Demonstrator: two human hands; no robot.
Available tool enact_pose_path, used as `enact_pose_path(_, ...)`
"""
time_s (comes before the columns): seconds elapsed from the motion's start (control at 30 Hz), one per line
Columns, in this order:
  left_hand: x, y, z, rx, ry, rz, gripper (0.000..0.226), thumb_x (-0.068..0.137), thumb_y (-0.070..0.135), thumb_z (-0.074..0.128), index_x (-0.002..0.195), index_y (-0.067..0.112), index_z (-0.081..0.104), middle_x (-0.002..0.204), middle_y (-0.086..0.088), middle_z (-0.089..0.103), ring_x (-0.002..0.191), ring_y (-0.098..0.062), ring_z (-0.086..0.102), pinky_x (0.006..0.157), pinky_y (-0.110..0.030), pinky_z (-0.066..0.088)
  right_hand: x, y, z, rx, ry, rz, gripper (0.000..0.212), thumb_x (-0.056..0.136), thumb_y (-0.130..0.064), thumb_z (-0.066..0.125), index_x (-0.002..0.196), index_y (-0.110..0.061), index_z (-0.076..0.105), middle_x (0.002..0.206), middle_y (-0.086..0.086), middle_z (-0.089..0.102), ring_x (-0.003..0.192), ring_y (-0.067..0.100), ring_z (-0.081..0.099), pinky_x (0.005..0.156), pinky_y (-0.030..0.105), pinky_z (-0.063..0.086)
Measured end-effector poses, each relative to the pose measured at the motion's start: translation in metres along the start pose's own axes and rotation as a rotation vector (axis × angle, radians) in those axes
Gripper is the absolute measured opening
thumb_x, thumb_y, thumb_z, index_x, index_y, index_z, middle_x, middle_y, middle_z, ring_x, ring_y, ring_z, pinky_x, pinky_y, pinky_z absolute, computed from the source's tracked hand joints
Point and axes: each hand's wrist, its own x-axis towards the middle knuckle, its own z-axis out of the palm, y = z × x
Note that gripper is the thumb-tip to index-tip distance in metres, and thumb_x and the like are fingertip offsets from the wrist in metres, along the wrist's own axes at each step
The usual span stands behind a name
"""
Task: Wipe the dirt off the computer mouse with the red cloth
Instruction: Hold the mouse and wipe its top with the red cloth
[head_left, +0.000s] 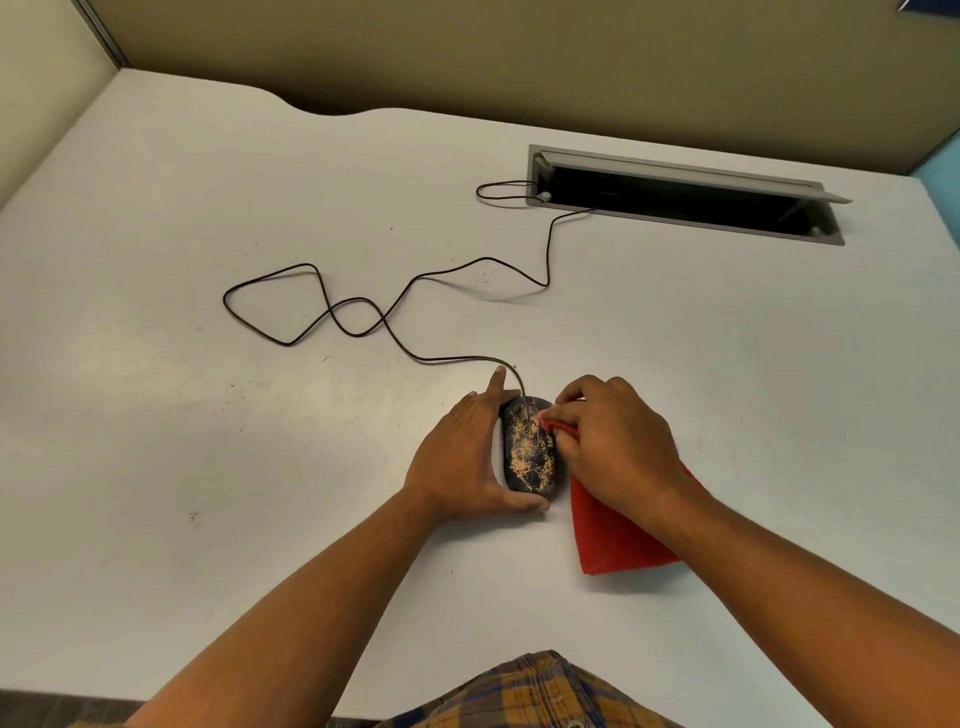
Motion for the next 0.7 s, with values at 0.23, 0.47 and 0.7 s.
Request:
enact_pose_path(0.23,0.000,0.000,0.000,0.007,0.000,0.009,0.143,0.048,0.078,0.076,0.155,0.024,-0.002,0.145,0.007,0.045,0.130,-0.010,0.043,0.105,-0.032,0.040,0.017,0.003,0.002,0.001,0.012,0.043,0.026,0.094,-0.031,0.054,0.112,-0.030,0.073,0.113,-0.014,0.060,0.104,0.014,0.048,0.070,0.028,0.038)
enact_pose_path(0.47,0.000,-0.001,0.000,-0.001,-0.008,0.008,0.144,0.050,0.079,0.076,0.156,0.021,-0.002,0.148,0.005,0.043,0.132,-0.011,0.041,0.108,-0.031,0.038,0.021,0.004,0.010,0.039,-0.071,0.019,0.029,0.093,-0.030,0.053,0.116,-0.034,0.070,0.119,-0.018,0.059,0.106,0.013,0.047,0.073,0.030,0.041)
enact_pose_path(0.7,0.001,-0.003,0.001,0.005,0.001,0.010,0.144,0.049,0.078,0.076,0.155,0.025,-0.004,0.147,0.007,0.043,0.131,-0.011,0.042,0.107,-0.031,0.039,0.009,0.015,0.009,0.065,-0.012,0.008,0.026,0.092,-0.031,0.055,0.111,-0.035,0.072,0.116,-0.020,0.061,0.102,0.011,0.048,0.069,0.029,0.041)
